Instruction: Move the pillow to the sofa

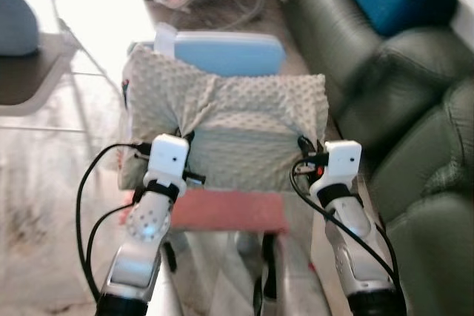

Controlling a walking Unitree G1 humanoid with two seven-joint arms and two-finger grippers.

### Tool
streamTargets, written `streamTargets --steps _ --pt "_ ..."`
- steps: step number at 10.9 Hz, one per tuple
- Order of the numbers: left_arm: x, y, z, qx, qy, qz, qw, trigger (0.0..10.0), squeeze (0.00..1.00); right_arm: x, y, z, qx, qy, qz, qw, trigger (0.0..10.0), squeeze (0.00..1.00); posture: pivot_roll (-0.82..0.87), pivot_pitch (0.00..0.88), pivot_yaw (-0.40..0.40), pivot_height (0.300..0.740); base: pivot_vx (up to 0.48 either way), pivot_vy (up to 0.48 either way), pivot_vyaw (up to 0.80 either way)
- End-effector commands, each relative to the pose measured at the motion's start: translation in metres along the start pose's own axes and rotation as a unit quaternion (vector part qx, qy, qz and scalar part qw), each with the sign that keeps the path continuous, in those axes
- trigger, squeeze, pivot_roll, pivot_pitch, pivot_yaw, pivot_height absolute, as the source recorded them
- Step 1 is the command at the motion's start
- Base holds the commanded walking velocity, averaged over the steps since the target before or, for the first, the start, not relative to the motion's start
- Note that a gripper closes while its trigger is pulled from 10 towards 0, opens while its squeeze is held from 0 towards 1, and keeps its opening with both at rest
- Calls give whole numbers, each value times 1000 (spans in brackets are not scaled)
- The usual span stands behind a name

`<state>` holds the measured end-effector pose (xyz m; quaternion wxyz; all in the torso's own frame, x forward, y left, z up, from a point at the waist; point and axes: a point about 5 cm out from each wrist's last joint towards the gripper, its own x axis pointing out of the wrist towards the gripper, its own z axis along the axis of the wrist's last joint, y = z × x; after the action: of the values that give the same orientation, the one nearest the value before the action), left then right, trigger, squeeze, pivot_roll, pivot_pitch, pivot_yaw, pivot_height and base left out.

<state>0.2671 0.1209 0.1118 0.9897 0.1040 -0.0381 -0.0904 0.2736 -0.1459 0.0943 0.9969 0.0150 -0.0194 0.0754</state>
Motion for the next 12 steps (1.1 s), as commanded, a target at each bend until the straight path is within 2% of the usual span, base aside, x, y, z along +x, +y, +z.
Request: streamTargets --steps 1,3,8,12 --pt "1 8 0 10 2 26 1000 10000 0 0 -12 7 -7 -11 -29 1000 10000 0 0 72 -45 715 0 0 0" --pt "1 6 -1 10 5 25 1000 10000 0 1 -12 8 -9 -13 -27 1000 10000 0 -5 71 -44 740 0 0 0" --pt "4 -2 -8 14 35 18 999 10000 0 2 -13 10 -8 -16 -25 1000 10000 0 -13 68 -45 740 0 0 0" --pt "5 -7 -8 -10 35 -1 999 10000 0 2 -11 8 -3 -7 -23 1000 10000 0 -17 60 -48 740 0 0 0"
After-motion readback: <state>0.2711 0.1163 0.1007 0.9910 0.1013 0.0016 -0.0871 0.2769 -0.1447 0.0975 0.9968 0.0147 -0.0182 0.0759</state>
